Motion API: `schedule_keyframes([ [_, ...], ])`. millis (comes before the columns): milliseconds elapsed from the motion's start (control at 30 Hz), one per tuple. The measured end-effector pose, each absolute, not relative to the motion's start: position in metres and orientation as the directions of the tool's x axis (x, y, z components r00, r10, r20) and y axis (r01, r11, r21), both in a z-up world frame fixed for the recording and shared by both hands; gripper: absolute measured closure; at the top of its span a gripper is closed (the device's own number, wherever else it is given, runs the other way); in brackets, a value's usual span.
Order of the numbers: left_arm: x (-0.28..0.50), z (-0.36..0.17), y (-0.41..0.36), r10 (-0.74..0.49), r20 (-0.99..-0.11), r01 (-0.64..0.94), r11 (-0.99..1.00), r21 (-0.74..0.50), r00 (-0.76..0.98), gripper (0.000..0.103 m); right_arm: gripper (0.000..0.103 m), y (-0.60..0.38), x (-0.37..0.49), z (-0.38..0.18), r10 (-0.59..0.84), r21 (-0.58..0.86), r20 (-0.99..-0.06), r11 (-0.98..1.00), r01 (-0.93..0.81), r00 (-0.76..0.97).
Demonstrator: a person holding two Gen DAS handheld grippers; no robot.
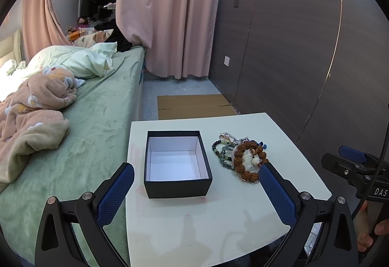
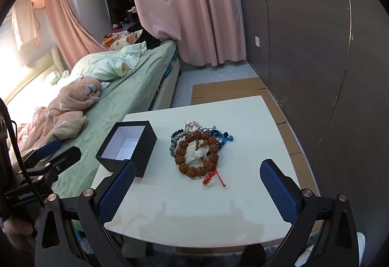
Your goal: Organize jewelry
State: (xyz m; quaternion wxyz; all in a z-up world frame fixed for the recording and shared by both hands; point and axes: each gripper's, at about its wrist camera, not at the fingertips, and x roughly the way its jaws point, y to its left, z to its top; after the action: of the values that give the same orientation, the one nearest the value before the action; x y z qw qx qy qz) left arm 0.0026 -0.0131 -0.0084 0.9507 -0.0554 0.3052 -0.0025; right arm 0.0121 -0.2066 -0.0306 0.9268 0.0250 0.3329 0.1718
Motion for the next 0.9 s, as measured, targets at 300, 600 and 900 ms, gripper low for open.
schedule_keyframes([
  [300, 0.003, -0.01, -0.016, -0.046, -0.585, -0.021, 0.994, -0.107, 0.81, 0.001, 0.0, -0.21, 0.016, -0.033, 0.331, 0.169, -0.614, 0.942, -0.29, 0.717],
  [600, 0.004, -0.009, -0.018, -0.052, -0.583, -0.019, 0.993, -0.115, 0.811, 0.001, 0.0, -0.211, 0.016, -0.034, 0.334, 0.172, -0.613, 0.941, -0.292, 0.715],
  [900, 0.016, -0.007, -0.019, -0.09, -0.584, 0.009, 0.99, -0.14, 0.807, 0.001, 0.0, -0.219, 0.024, -0.03, 0.34, 0.209, -0.621, 0.94, -0.269, 0.706],
])
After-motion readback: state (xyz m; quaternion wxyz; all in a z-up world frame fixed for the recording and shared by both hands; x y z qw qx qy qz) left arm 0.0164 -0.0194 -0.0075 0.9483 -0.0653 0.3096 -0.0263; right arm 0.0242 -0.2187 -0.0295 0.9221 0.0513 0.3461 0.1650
